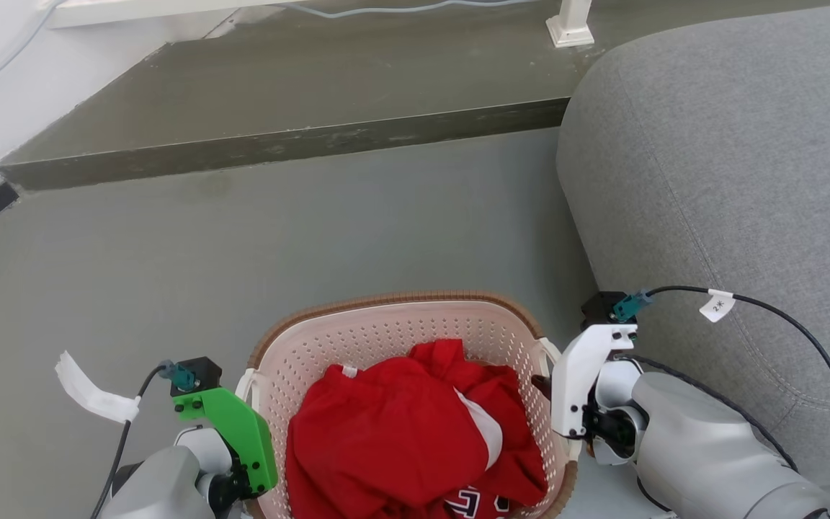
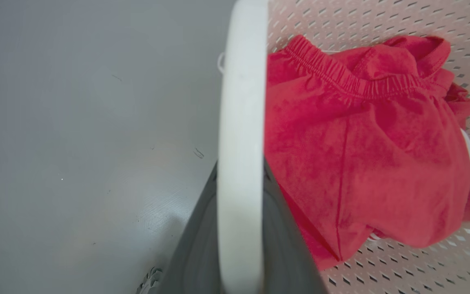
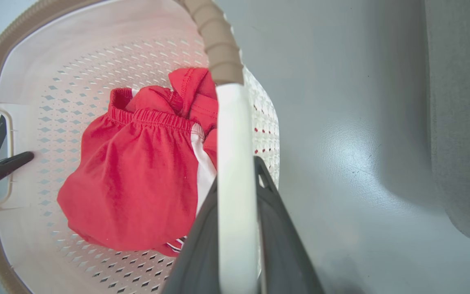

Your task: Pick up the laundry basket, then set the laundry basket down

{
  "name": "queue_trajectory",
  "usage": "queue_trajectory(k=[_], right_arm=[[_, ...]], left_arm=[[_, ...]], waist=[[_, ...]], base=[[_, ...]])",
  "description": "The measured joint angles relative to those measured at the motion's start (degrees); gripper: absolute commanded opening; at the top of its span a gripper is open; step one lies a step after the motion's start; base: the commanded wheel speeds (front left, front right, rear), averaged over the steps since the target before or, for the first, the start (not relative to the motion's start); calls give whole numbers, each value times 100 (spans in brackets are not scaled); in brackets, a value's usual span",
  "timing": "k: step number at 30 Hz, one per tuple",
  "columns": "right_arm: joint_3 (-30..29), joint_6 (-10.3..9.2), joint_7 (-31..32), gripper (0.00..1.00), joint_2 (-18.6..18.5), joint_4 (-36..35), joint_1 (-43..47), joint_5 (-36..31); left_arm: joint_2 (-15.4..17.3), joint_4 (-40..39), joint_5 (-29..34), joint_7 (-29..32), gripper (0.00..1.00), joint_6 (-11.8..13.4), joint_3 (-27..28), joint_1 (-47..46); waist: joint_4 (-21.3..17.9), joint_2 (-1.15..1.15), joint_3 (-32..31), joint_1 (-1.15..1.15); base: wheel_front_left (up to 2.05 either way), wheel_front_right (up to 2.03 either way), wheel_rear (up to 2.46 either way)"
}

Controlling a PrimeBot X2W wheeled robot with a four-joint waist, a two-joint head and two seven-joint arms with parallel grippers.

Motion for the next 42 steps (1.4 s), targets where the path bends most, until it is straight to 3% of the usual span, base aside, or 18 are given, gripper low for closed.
queue_trajectory(k=[17, 42], right_arm=[[112, 0, -33, 0, -2, -5, -303, 32], [138, -2, -627, 0, -8, -124, -890, 41]], left_arm=[[49, -44, -16, -42, 0, 0, 1, -222], [218, -186, 8, -742, 0, 0, 10, -737]], waist=[[12, 0, 353, 0], [86, 0, 1391, 0]], base=[[0, 0, 0], [0, 0, 0]])
